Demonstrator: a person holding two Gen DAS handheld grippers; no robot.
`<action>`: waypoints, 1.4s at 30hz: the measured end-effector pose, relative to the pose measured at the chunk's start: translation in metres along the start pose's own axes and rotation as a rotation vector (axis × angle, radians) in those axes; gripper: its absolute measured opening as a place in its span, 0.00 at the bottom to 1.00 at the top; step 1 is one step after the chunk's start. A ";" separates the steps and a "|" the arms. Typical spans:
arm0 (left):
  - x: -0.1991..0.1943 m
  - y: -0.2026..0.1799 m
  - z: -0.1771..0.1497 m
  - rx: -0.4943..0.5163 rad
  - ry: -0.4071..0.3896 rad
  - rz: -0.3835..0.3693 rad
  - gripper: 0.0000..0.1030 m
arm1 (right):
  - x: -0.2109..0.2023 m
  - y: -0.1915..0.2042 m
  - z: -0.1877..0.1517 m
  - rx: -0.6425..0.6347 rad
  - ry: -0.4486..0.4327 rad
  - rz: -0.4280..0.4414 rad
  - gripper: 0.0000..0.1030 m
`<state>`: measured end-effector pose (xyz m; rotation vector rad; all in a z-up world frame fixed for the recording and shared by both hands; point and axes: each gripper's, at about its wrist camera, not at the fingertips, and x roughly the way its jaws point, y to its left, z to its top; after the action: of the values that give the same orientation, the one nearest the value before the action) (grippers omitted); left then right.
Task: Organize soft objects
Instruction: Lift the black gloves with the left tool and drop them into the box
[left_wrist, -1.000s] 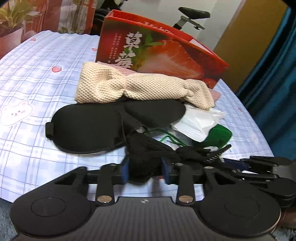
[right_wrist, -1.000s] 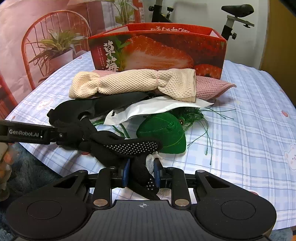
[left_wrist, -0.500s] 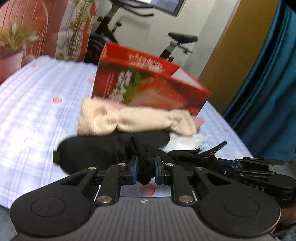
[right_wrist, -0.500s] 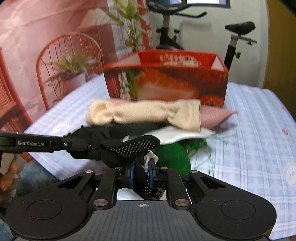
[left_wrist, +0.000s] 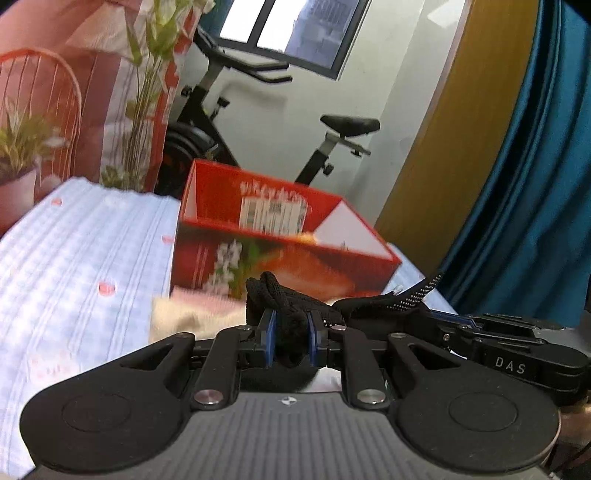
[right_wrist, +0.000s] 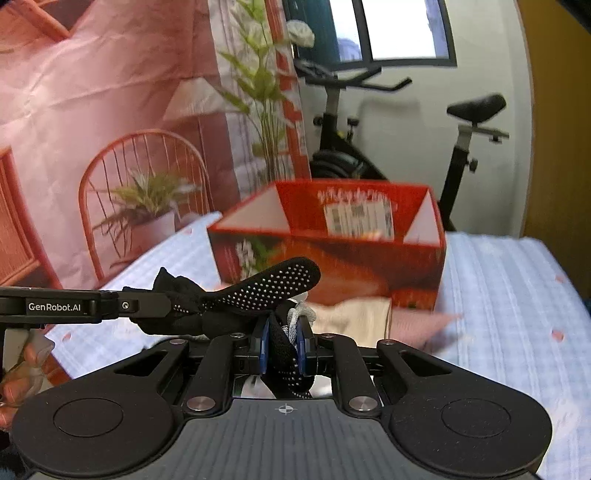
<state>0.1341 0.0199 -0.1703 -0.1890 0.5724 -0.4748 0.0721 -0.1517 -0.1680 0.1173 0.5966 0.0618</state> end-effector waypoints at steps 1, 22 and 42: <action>0.002 -0.001 0.004 0.002 -0.007 0.002 0.18 | 0.001 -0.001 0.005 -0.005 -0.008 -0.002 0.13; 0.096 0.021 0.114 0.041 -0.031 0.088 0.18 | 0.104 -0.044 0.128 -0.100 -0.056 -0.012 0.13; 0.188 0.030 0.128 0.048 0.117 0.107 0.20 | 0.235 -0.092 0.143 -0.087 0.166 -0.124 0.15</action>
<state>0.3557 -0.0390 -0.1632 -0.0841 0.6815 -0.3966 0.3486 -0.2343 -0.1934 -0.0099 0.7645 -0.0233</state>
